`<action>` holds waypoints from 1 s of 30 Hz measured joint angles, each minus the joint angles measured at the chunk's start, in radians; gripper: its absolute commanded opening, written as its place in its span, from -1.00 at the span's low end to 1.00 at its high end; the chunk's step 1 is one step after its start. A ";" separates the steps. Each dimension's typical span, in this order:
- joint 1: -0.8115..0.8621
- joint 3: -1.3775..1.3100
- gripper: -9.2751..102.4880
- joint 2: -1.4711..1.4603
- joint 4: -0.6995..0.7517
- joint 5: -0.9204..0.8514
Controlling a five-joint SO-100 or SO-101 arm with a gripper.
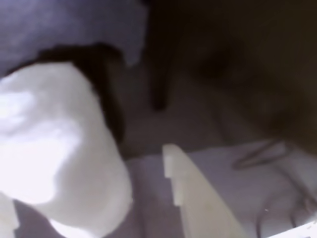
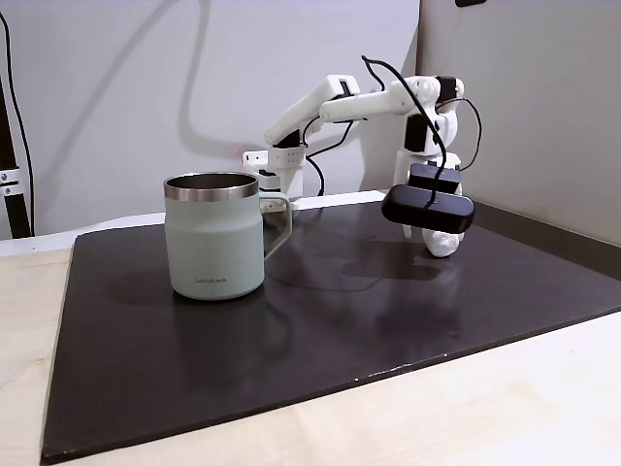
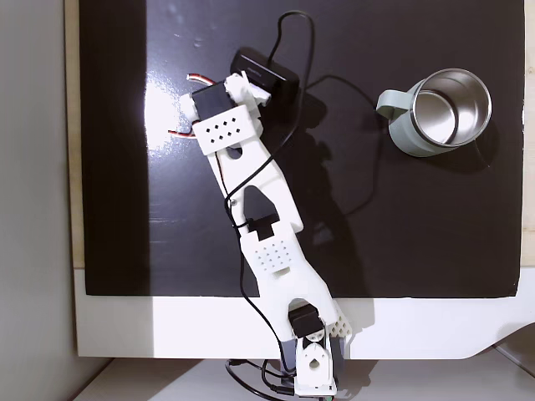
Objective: Grasp a gauze and put it in the cup.
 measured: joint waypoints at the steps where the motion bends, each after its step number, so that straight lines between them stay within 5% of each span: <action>1: -0.002 -0.012 -0.35 -0.006 0.000 0.002; 8: 0.003 -0.069 -0.83 -0.046 -0.002 0.041; 20: -0.005 -0.066 -0.83 -0.005 0.005 0.092; 30: 0.038 0.029 -0.83 0.459 0.008 0.152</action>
